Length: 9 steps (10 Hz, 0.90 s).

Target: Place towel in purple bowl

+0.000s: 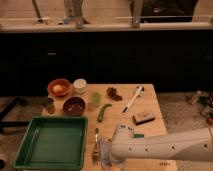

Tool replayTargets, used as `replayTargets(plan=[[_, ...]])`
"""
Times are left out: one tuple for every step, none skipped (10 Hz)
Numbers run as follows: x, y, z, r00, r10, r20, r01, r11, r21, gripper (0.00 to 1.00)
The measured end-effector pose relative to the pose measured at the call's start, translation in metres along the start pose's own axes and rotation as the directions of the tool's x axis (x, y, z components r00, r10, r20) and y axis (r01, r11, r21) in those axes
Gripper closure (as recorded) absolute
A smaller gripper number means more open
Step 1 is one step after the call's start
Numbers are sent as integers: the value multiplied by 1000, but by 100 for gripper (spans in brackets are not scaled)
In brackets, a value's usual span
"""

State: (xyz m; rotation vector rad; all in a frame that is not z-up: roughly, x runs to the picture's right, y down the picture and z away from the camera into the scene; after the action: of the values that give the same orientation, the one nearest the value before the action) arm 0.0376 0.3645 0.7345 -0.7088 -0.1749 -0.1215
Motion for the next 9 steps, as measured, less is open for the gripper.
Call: replayTargets(plan=[[0, -1, -1, 1000, 2, 0, -2, 1000, 1, 94], [1, 1, -1, 1000, 1, -2, -1, 1000, -2, 99], [1, 2, 0, 1000, 2, -3, -2, 1000, -3, 100], [2, 3, -1, 1000, -3, -6, 3, 1000, -5, 100], [8, 8, -2, 1000, -16, -17, 16, 1000, -10, 100], [18, 13, -5, 999, -23, -27, 22, 1000, -15, 100], [23, 16, -7, 999, -20, -35, 19, 1000, -17, 100], [24, 18, -9, 999, -21, -35, 20, 1000, -18, 100], [26, 20, -15, 999, -16, -32, 16, 1000, -16, 100]])
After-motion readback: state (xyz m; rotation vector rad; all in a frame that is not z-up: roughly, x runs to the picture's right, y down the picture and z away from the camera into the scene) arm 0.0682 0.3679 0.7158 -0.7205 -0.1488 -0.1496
